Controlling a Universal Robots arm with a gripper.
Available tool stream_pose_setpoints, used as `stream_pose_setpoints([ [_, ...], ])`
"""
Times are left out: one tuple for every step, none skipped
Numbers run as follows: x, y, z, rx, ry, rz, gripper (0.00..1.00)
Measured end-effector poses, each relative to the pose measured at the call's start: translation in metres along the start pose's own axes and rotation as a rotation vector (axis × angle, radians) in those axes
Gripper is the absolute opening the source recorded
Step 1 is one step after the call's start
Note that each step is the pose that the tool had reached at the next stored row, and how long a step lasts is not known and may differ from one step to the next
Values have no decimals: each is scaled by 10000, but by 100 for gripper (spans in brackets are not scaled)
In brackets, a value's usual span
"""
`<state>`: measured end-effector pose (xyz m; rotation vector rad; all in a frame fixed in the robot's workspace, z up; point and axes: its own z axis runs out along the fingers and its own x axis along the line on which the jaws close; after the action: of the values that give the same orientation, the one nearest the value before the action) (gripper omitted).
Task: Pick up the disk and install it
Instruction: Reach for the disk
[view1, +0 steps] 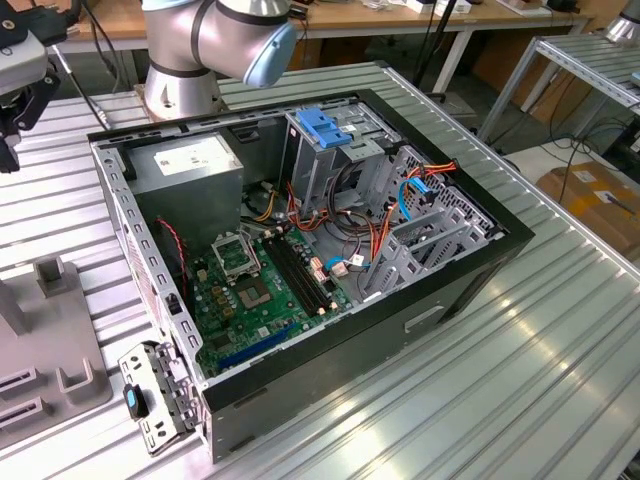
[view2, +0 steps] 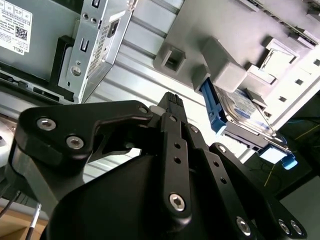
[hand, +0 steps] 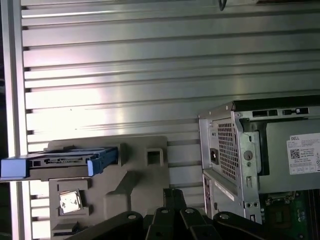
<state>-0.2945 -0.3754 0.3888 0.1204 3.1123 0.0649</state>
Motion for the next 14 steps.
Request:
stream_pose_setpoints([
  [25,20,2,0,1,-1,11],
  [45,34,3,0,1,0,11],
  [68,46,4,0,2,2,11],
  [90,56,5,0,2,1,11],
  [119,68,8,-2,1,1,11],
  [145,79,10,-2,1,0,11],
  [171,89,11,-2,1,-1,11],
  [201,99,13,-3,1,1,11],
  [233,108,14,-3,1,1,11],
  [260,116,15,-4,1,1,11],
  [293,126,17,-5,1,1,11],
  [318,134,17,-5,2,0,11],
  [351,145,19,-6,2,-1,11],
  [377,154,20,-6,2,1,11],
])
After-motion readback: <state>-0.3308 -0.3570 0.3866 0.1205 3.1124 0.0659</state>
